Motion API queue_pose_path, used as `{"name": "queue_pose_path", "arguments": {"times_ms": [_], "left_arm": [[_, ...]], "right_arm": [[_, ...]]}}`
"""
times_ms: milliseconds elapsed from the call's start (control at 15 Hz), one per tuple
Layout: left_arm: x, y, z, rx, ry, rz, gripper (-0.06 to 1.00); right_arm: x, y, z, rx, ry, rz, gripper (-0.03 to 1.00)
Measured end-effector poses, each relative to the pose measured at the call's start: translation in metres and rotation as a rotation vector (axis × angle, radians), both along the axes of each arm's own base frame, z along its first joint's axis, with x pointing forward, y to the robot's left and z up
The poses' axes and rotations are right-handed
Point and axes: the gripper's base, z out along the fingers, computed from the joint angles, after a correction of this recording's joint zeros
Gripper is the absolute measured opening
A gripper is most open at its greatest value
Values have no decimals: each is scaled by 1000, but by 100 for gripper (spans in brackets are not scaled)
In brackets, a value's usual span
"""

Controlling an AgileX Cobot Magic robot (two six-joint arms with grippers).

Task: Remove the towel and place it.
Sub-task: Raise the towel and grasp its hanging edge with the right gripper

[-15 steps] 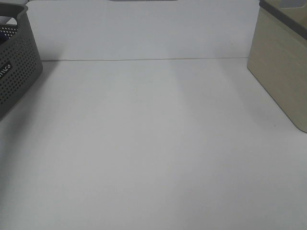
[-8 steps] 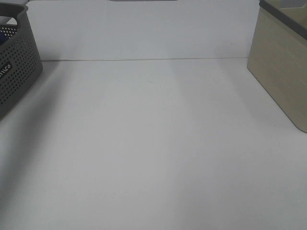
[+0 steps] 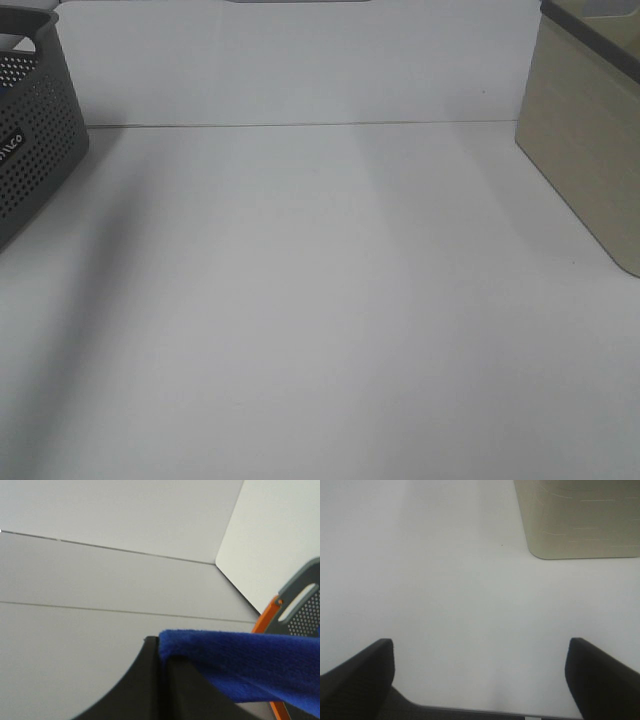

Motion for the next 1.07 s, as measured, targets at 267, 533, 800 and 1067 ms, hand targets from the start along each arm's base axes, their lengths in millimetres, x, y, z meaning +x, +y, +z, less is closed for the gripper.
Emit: {"name": "queue_pose_path", "arguments": {"times_ms": [267,533,800,1067], "left_arm": [[-5,-33,0,-3,7,-108,0],[0,-88,-16,5,62,-270,0],[2,-116,-27,11,99,-342,0],[7,-136,-36,-15,103,-388,0]], "right_arm": [[0,2,4,26,-29,14,89],[32,22,27,162,-127,161,89],[70,31,33,160,-122,243,89],[125,49,21,138,-44,476,89]]}}
